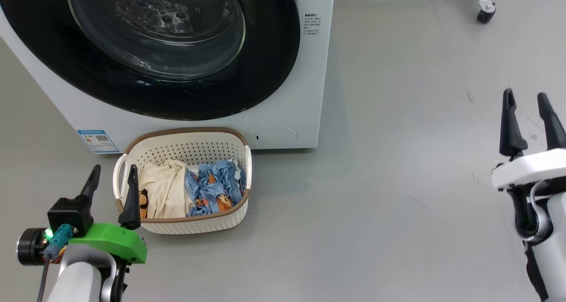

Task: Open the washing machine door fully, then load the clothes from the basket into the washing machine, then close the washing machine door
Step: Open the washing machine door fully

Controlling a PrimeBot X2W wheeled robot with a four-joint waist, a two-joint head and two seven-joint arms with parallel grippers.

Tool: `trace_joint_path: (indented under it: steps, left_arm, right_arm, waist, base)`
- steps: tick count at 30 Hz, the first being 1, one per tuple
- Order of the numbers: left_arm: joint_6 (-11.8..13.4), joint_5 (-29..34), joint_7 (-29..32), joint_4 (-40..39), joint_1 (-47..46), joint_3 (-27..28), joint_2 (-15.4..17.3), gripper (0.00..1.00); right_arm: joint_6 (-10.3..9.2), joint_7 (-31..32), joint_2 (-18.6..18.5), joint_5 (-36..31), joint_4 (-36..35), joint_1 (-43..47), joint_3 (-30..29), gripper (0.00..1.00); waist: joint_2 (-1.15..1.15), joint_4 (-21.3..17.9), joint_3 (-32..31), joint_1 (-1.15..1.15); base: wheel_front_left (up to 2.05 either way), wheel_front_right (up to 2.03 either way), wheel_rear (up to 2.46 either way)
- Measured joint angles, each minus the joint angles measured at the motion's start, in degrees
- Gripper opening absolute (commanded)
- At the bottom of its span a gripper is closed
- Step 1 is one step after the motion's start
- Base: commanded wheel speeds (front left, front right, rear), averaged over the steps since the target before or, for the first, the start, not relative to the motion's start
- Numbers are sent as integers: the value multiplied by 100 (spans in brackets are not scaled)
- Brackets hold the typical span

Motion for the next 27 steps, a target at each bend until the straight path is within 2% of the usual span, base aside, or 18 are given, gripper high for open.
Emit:
trace_joint_path:
  steps: [9, 17, 18, 19, 20, 21, 27]
  left_arm:
    - [-4, -4, 0, 12, -4, 0, -51, 100]
    - [-11, -4, 0, -26, -38, -5, -127, 100]
    - [-11, -4, 0, -31, -60, -4, -133, 100]
    - [-11, -4, 0, -42, -85, -2, -136, 100]
    - [-11, -4, 0, -48, -120, 1, -141, 100]
    - [-11, -4, 0, -67, -152, 8, -141, 100]
    - [-30, 1, -1, -166, -294, 15, -157, 100]
  right_arm:
    - [43, 22, 238, 982, -160, -596, -638, 100]
    - [58, 320, 765, 2306, -153, -948, -1318, 100]
    - [57, 341, 824, 2497, -154, -1017, -1441, 87]
    - [56, 369, 865, 2660, -155, -1100, -1555, 44]
    - [55, 413, 883, 2811, -156, -1190, -1650, 8]
    - [48, 461, 884, 2929, -157, -1285, -1715, 0]
    - [-70, 810, 980, 3727, -141, -1782, -2123, 0]
  waist:
    - [0, 118, 263, 0]
    - [0, 216, 521, 0]
    - [0, 228, 558, 0]
    - [0, 240, 595, 0]
    - [0, 252, 633, 0]
    - [0, 265, 672, 0]
    - [0, 347, 895, 0]
  base:
    - [0, 0, 0]
    - [0, 0, 0]
    - [0, 0, 0]
    - [0, 0, 0]
    - [0, 0, 0]
    - [0, 0, 0]
    - [0, 0, 0]
